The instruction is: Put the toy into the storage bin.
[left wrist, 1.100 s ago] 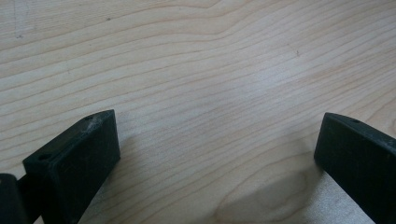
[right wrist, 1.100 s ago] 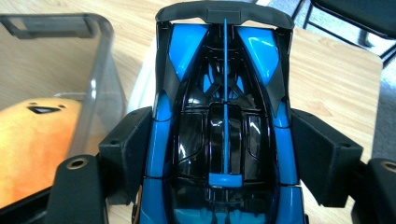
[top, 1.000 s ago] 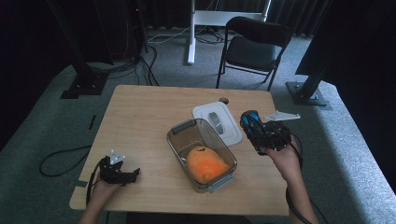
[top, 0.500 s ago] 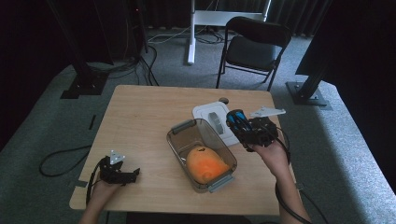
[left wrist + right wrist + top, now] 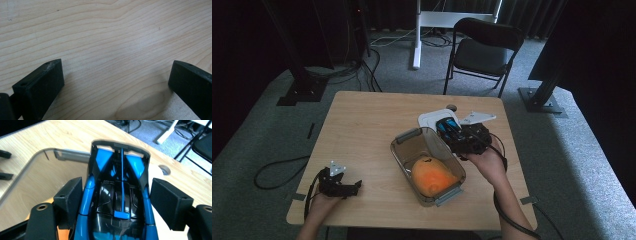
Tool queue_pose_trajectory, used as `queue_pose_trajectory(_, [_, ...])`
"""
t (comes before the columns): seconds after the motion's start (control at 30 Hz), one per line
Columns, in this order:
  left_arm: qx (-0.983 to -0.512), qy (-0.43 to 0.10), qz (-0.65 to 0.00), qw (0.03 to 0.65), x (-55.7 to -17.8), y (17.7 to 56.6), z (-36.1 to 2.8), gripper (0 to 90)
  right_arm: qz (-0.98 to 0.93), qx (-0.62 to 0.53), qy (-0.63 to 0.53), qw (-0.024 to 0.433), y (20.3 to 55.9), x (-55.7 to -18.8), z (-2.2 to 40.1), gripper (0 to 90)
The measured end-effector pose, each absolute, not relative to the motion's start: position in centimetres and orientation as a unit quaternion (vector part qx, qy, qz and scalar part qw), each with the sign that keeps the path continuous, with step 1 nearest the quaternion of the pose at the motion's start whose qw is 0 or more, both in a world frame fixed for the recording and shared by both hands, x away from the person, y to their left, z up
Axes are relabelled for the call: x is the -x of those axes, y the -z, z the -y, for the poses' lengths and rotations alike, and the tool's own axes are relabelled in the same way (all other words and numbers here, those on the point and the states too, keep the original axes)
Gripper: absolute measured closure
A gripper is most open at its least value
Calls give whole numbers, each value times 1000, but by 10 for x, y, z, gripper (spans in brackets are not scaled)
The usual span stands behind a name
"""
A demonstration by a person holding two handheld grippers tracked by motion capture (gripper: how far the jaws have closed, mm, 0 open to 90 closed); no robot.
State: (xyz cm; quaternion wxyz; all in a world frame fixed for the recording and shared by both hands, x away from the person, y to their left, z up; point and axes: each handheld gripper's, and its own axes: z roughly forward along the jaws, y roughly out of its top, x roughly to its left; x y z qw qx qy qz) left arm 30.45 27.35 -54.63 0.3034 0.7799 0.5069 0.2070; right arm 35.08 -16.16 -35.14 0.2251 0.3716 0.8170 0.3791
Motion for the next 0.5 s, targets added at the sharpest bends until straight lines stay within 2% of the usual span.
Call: queue_pose_trajectory(0.5, [-781, -206, -506, 304, -304, 546, -274, 5, -846, -343, -361, 193, 367, -360, 111, 267])
